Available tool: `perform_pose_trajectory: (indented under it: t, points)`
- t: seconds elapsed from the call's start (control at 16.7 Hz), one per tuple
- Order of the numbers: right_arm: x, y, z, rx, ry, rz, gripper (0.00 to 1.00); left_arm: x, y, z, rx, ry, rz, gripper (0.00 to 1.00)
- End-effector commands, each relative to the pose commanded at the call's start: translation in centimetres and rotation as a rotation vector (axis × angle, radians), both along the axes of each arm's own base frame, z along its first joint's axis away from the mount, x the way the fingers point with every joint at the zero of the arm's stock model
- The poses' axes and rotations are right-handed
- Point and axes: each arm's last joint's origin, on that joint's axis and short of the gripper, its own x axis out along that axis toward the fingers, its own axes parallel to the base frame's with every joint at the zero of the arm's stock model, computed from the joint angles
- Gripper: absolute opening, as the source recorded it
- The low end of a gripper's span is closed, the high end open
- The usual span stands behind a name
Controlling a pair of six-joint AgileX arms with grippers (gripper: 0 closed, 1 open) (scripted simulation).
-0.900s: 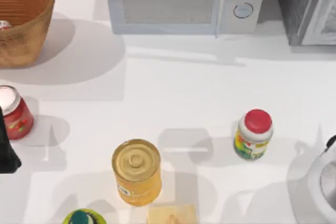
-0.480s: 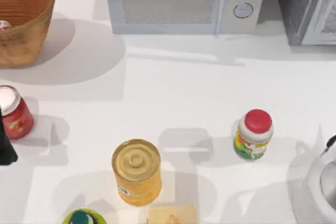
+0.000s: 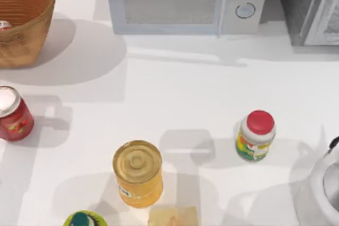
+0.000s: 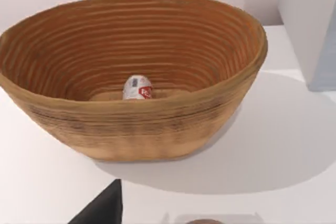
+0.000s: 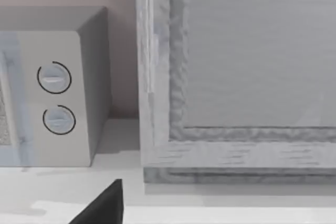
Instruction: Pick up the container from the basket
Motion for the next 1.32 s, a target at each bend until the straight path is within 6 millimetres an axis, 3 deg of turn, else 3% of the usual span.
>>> perform_pose_trajectory:
  t: [0.3, 0.48, 0.6, 0.78, 0.96, 1.14, 1.32]
  points:
    - [0.0, 0.0, 0.0, 0.0, 0.0, 0.0, 1.0, 8.5, 1.1, 5.5, 0.012, 0.243, -0.005, 1.0]
    - [0.0, 0.0, 0.0, 0.0, 0.0, 0.0, 1.0, 15.0, 2.1, 6.6, 0.009, 0.391, -0.009, 1.0]
    - [0.0, 0.0, 0.0, 0.0, 0.0, 0.0, 1.0, 19.4, 2.9, 6.1, 0.003, 0.487, -0.01, 1.0]
    - [0.0, 0.0, 0.0, 0.0, 0.0, 0.0, 1.0, 25.3, 4.3, 3.9, -0.012, 0.624, -0.009, 1.0]
    - [0.0, 0.0, 0.0, 0.0, 0.0, 0.0, 1.0, 29.9, 5.6, 0.3, -0.031, 0.75, -0.007, 1.0]
    - [0.0, 0.0, 0.0, 0.0, 0.0, 0.0, 1.0, 33.0, 6.8, -3.9, -0.05, 0.86, -0.004, 1.0]
    - [0.0, 0.0, 0.0, 0.0, 0.0, 0.0, 1.0, 34.7, 7.6, -7.4, -0.066, 0.941, -0.001, 1.0]
